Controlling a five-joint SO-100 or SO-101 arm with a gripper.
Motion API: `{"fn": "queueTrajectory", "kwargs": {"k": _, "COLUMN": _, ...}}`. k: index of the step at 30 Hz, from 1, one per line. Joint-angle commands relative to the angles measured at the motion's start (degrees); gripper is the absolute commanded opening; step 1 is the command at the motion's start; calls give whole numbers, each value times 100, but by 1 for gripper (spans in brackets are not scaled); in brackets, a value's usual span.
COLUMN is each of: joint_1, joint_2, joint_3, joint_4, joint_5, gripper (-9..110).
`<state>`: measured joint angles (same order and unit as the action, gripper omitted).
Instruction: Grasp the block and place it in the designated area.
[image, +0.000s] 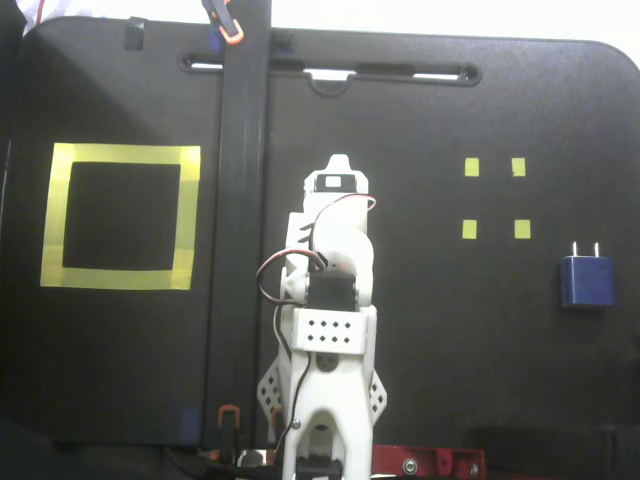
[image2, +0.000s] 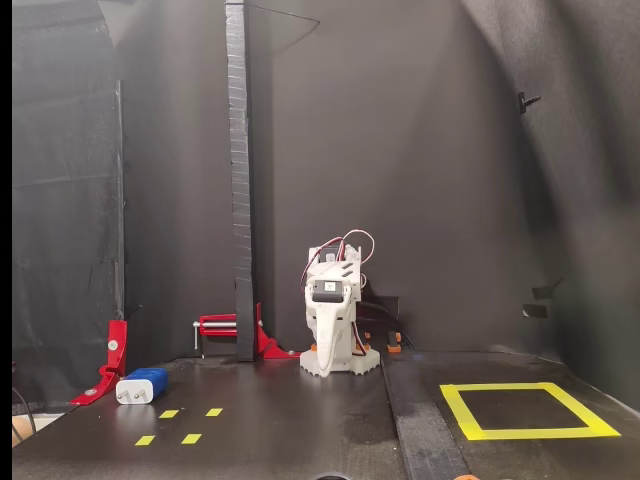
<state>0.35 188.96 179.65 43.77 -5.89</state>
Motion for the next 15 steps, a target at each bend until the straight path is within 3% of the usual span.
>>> {"fn": "queueTrajectory", "kwargs": {"k": 1, "joint_1": 0, "joint_2": 44, "joint_3": 35, "joint_4": 18, "joint_5": -18, "gripper": 0}}
{"fn": "queueTrajectory", "kwargs": {"k": 9, "joint_1": 0, "joint_2": 44, "joint_3": 35, "joint_4": -105, "joint_5": -97, "gripper": 0}}
{"fn": "queueTrajectory", "kwargs": {"k": 15, "joint_1": 0, "joint_2": 44, "joint_3": 35, "joint_4": -1169, "joint_5": -105, "gripper": 0}}
